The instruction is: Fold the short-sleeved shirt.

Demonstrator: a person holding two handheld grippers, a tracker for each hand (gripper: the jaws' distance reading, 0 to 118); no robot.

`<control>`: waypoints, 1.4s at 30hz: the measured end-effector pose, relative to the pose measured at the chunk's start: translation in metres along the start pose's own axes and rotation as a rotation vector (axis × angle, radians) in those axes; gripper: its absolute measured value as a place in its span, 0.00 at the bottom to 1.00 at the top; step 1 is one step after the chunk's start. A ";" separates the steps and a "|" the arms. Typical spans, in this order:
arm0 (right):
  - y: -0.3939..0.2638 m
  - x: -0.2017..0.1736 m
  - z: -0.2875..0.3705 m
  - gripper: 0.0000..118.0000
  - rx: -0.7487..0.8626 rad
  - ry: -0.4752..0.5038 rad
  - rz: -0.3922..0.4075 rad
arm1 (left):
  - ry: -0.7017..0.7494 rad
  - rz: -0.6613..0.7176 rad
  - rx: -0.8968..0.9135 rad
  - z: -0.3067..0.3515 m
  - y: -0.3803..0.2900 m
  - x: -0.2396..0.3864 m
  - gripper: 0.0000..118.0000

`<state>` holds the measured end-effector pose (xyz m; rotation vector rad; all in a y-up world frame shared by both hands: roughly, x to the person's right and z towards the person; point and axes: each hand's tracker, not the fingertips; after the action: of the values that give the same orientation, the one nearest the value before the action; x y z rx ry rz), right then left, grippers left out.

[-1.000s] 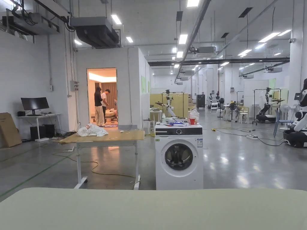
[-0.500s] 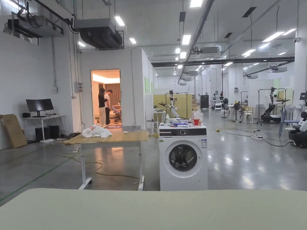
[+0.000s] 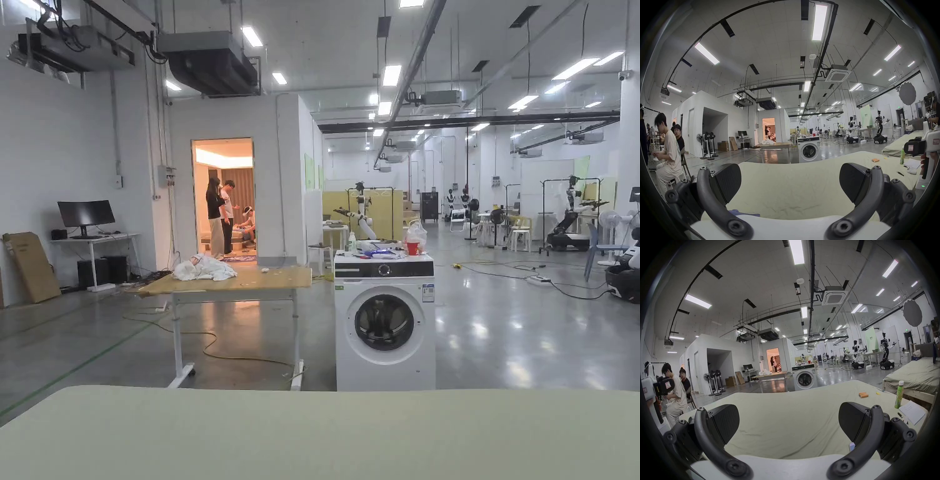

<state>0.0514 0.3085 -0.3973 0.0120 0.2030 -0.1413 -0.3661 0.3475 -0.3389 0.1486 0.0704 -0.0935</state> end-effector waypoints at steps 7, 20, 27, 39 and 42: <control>0.005 -0.004 -0.001 1.00 -0.005 0.023 0.005 | -0.026 -0.014 -0.011 0.000 -0.003 0.001 1.00; 0.019 -0.003 -0.013 1.00 -0.132 -0.066 -0.233 | -0.031 0.047 -0.042 -0.004 -0.008 -0.005 1.00; 0.043 -0.008 -0.003 1.00 -0.174 -0.069 -0.422 | -0.025 0.064 -0.049 -0.004 -0.011 -0.008 1.00; 0.033 0.001 -0.003 1.00 -0.181 -0.074 -0.383 | -0.032 0.102 -0.042 -0.002 -0.012 -0.012 1.00; 0.031 -0.002 -0.006 1.00 -0.178 -0.141 -0.298 | -0.038 0.096 -0.039 -0.002 -0.011 -0.010 1.00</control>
<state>0.0521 0.3393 -0.4030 -0.2056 0.0749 -0.4197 -0.3777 0.3379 -0.3415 0.1113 0.0272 0.0011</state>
